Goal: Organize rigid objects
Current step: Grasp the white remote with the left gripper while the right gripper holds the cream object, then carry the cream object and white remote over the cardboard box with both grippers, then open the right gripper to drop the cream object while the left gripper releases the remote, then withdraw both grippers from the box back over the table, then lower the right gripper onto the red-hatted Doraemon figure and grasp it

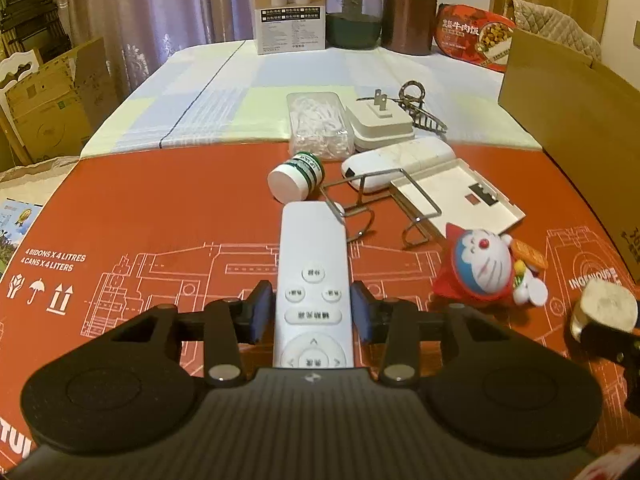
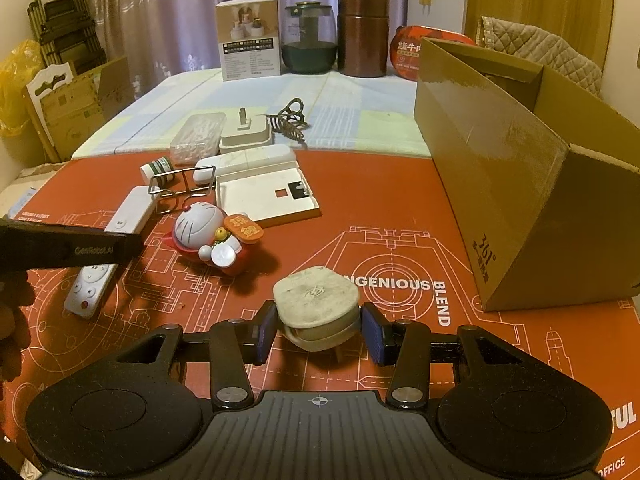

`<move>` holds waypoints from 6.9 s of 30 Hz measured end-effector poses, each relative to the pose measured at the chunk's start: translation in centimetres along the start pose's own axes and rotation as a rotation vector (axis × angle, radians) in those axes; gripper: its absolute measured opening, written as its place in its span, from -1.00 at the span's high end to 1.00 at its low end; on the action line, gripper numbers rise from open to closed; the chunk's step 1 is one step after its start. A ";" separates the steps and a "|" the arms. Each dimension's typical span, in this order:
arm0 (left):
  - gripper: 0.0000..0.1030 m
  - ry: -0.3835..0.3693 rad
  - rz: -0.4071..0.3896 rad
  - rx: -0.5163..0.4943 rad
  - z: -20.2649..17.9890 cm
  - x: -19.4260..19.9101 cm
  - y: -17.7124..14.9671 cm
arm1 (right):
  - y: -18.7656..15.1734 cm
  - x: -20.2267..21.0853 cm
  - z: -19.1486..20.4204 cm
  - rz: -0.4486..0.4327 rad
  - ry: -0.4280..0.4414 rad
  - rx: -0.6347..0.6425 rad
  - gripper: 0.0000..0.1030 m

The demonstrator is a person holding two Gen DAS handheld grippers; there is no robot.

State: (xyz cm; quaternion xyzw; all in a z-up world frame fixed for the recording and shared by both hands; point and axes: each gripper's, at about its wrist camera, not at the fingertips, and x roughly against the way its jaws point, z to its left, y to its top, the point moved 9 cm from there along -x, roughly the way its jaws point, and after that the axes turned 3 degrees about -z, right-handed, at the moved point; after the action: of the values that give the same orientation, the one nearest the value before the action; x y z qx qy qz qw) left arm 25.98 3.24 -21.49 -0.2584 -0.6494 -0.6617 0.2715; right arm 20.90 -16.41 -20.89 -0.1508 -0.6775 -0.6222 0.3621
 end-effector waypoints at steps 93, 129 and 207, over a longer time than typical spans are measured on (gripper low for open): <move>0.35 -0.366 -0.083 -0.254 -32.0 7.6 14.1 | 10.4 9.5 -23.4 -0.119 -0.187 -0.175 0.20; 0.35 -0.312 -0.107 -0.173 -26.5 8.0 14.4 | 10.7 8.4 -22.9 -0.125 -0.171 -0.192 0.17; -0.77 -0.046 -0.067 -0.018 1.8 13.2 3.6 | 4.8 10.0 2.5 -0.122 0.154 0.092 -0.55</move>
State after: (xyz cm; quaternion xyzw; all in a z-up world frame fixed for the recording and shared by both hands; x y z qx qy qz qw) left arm 18.98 4.64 -9.68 -0.2542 -0.6577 -0.6701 0.2317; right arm 16.39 -15.60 -10.52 -0.0442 -0.6835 -0.6209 0.3813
